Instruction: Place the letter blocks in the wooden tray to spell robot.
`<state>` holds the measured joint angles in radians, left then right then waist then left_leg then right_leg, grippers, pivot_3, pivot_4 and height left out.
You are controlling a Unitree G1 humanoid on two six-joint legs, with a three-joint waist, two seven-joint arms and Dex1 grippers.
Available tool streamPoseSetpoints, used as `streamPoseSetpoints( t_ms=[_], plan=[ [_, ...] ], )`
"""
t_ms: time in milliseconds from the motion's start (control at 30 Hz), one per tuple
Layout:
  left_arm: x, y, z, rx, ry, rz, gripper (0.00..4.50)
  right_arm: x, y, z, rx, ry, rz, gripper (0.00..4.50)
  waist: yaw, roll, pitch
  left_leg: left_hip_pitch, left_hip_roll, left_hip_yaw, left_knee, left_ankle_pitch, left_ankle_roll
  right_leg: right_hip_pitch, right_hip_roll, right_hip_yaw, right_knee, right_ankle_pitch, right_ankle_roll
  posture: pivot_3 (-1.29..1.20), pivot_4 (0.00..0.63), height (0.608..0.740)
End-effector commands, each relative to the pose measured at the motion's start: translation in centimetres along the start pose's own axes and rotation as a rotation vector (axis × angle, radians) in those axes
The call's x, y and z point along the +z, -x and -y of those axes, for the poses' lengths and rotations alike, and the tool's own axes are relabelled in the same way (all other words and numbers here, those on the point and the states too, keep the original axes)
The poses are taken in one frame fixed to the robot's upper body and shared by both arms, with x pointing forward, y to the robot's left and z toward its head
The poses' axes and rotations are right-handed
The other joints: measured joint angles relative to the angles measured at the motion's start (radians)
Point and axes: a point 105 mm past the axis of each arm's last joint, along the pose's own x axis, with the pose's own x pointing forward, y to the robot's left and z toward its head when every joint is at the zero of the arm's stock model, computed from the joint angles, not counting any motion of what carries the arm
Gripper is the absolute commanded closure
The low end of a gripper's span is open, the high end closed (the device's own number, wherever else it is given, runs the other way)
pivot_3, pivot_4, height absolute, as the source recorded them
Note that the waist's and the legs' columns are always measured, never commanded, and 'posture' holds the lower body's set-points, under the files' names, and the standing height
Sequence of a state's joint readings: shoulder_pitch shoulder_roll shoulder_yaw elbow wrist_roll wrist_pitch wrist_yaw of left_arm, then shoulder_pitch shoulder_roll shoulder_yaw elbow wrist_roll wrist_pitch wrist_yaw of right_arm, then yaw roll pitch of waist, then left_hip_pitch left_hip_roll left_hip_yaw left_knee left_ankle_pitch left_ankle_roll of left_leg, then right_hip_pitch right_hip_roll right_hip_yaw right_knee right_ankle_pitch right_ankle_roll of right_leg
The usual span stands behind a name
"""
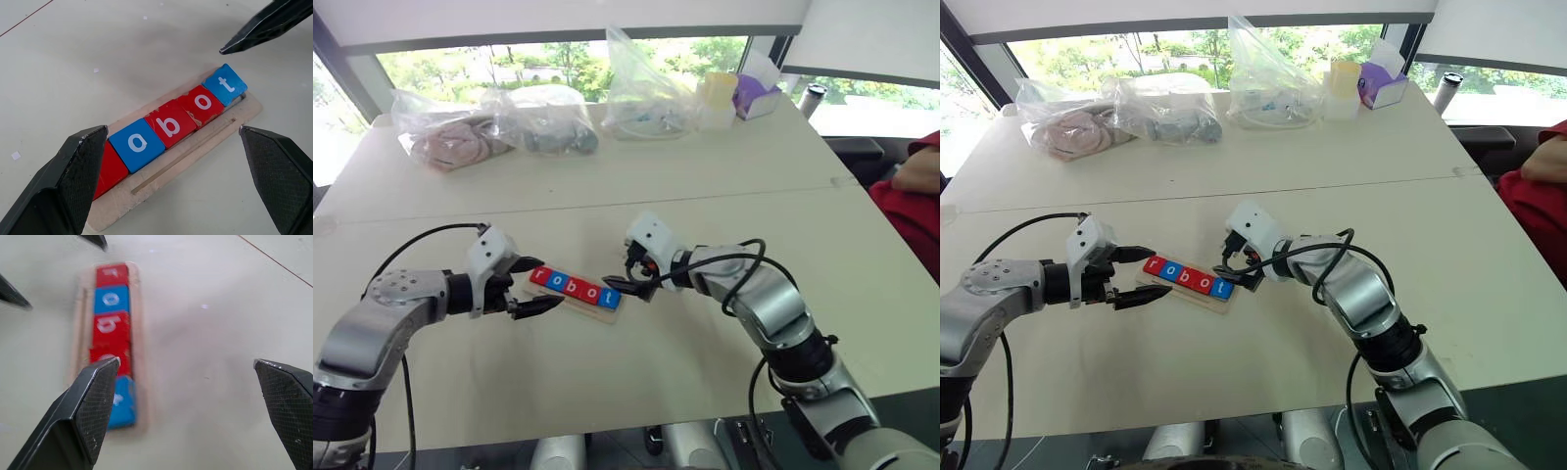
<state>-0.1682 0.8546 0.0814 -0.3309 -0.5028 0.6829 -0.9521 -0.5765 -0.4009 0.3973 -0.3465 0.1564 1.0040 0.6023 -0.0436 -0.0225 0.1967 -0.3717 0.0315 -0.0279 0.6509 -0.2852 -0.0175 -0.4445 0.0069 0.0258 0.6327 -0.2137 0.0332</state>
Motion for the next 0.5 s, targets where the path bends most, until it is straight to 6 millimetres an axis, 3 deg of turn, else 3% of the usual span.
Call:
streamPoseSetpoints(
  t_ms=[33,267,500],
  plan=[
    [0.8,0.1,-0.1,0.003,-0.029,0.024,0.0,0.0,-0.1,-0.4,0.001,0.023,0.011,0.05,-0.001,0.0,0.0,0.0,0.0,0.0,0.0,0.0,0.0,0.0,0.0,0.0,0.0,0.0,0.0,0.0,0.15,0.74],
    [0.9,-0.1,0.0,-0.001,-0.03,0.03,0.0,-0.6,-0.6,0.0,-0.028,0.03,-0.002,0.05,-0.001,0.0,0.0,0.0,0.0,0.0,0.0,0.0,0.0,0.0,0.0,0.0,0.0,0.0,0.0,0.0,0.15,0.74],
    [0.8,-0.1,0.0,0.001,-0.027,0.03,0.0,0.9,-0.6,1.2,-0.066,-0.031,0.069,0.05,-0.001,0.0,0.0,0.0,0.0,0.0,0.0,0.0,0.0,0.0,0.0,0.0,0.0,0.001,0.001,0.0,0.15,0.74]
  ],
)
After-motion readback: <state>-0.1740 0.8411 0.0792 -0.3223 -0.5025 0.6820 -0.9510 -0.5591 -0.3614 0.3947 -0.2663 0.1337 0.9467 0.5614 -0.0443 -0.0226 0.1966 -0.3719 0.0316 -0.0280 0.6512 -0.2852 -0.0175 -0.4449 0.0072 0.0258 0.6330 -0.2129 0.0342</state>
